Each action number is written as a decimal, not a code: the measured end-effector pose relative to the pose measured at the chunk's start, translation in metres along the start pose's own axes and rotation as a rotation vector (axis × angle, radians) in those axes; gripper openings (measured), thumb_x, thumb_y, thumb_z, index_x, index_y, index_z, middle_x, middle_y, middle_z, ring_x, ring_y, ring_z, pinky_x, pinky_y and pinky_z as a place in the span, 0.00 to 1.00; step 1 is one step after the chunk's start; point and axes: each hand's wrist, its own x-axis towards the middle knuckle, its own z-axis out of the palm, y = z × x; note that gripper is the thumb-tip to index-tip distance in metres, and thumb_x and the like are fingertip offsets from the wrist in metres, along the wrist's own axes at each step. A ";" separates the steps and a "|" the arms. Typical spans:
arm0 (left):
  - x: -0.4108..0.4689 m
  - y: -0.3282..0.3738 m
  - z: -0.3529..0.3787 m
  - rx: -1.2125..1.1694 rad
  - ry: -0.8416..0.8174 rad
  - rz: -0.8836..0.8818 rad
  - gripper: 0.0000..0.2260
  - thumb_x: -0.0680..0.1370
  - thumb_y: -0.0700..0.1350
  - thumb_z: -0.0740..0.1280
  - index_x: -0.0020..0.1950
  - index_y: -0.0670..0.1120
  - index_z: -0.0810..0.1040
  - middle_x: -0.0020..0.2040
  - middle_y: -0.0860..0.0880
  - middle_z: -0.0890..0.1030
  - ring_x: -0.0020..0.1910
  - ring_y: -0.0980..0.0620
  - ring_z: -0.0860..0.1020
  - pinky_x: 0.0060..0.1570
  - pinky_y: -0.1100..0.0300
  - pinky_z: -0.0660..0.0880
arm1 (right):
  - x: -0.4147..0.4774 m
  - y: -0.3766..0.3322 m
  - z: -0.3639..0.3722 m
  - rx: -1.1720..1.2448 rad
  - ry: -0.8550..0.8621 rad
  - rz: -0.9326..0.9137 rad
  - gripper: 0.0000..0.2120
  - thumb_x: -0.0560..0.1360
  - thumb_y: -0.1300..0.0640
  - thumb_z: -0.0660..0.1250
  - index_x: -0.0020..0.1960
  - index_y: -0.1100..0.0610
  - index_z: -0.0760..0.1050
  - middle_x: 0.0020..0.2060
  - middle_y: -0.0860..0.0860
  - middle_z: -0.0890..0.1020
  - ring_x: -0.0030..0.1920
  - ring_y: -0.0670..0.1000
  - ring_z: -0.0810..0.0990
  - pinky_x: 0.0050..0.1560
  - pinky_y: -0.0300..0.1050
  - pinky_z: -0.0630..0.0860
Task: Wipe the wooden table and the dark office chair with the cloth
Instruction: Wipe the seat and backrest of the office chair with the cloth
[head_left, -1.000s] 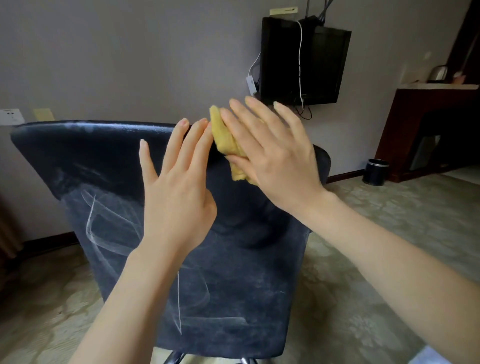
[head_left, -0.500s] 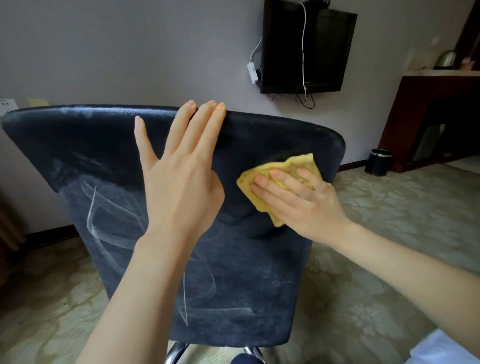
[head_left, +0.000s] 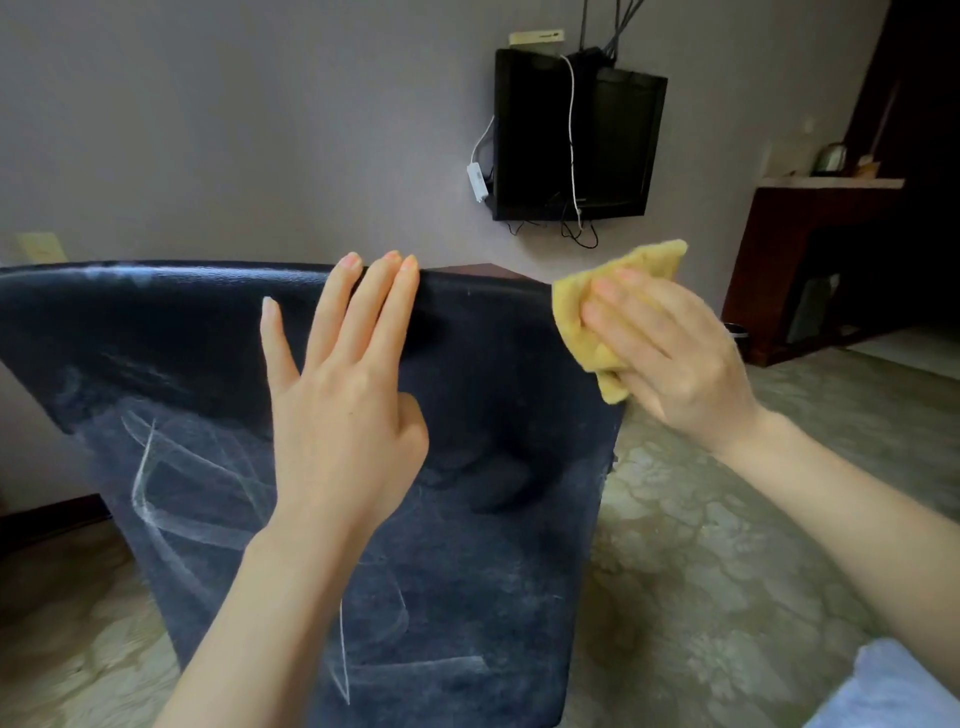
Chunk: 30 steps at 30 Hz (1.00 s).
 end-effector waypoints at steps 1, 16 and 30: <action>0.000 0.000 0.000 -0.001 0.002 0.000 0.40 0.64 0.29 0.64 0.76 0.45 0.61 0.75 0.50 0.62 0.76 0.50 0.54 0.71 0.39 0.44 | 0.010 0.000 0.000 0.054 0.000 0.044 0.15 0.79 0.65 0.62 0.66 0.64 0.71 0.62 0.59 0.76 0.59 0.61 0.77 0.55 0.58 0.78; -0.003 -0.001 0.006 -0.030 0.034 -0.023 0.38 0.64 0.35 0.59 0.76 0.45 0.60 0.76 0.49 0.61 0.76 0.50 0.52 0.70 0.39 0.44 | 0.043 -0.021 0.012 0.636 0.142 0.754 0.10 0.77 0.56 0.62 0.55 0.57 0.77 0.38 0.43 0.78 0.39 0.39 0.77 0.43 0.31 0.72; -0.004 0.003 -0.003 -0.074 -0.023 -0.041 0.40 0.65 0.29 0.65 0.76 0.45 0.59 0.76 0.50 0.60 0.76 0.51 0.50 0.71 0.41 0.43 | 0.007 -0.065 0.019 0.716 0.431 1.308 0.06 0.80 0.54 0.60 0.48 0.46 0.74 0.36 0.33 0.79 0.39 0.35 0.78 0.40 0.27 0.73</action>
